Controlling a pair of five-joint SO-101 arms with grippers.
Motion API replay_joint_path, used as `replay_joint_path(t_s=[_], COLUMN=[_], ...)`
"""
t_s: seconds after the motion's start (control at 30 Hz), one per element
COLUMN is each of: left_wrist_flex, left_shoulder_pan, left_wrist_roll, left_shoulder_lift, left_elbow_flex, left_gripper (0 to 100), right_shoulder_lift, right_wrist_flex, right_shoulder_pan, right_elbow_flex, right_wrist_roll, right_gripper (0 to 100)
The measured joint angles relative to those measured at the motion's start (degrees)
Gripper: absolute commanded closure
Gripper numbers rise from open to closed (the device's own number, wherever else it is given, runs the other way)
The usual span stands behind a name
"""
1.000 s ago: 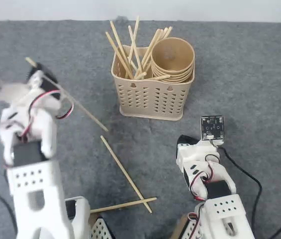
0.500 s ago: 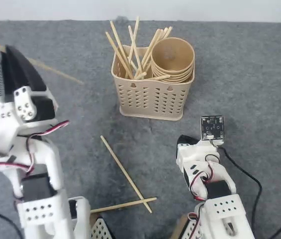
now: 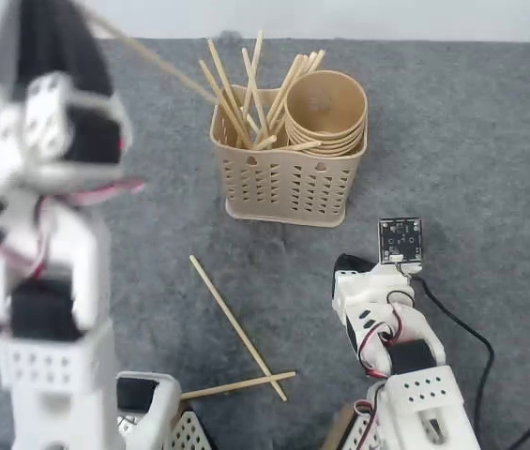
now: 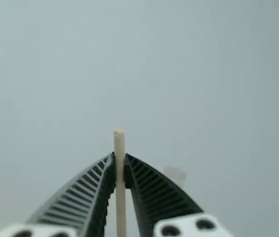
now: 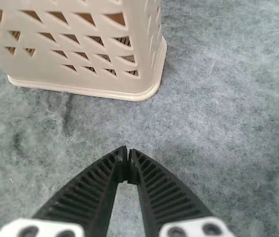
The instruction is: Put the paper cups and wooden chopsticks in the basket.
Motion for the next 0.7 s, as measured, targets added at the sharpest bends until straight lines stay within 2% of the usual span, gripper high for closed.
replay_joint_path(t_s=[0.33,0.57,0.7], left_wrist_flex=[0.8,0.8,0.8], left_shoulder_pan=[0.3,1.2,1.0], left_wrist_roll=[0.0,0.0,-0.2], left_shoulder_lift=[16.5,18.9,18.9], left_elbow_flex=[-2.2,-2.2,-2.2], left_gripper=[99,98,85], right_shoulder_lift=[0.0,0.0,0.0], right_wrist_flex=[0.0,0.0,0.0], right_shoulder_pan=[0.0,0.0,0.0], right_elbow_flex=[0.0,0.0,0.0], right_wrist_roll=[0.0,0.0,0.0], right_gripper=[99.1,99.1,99.1])
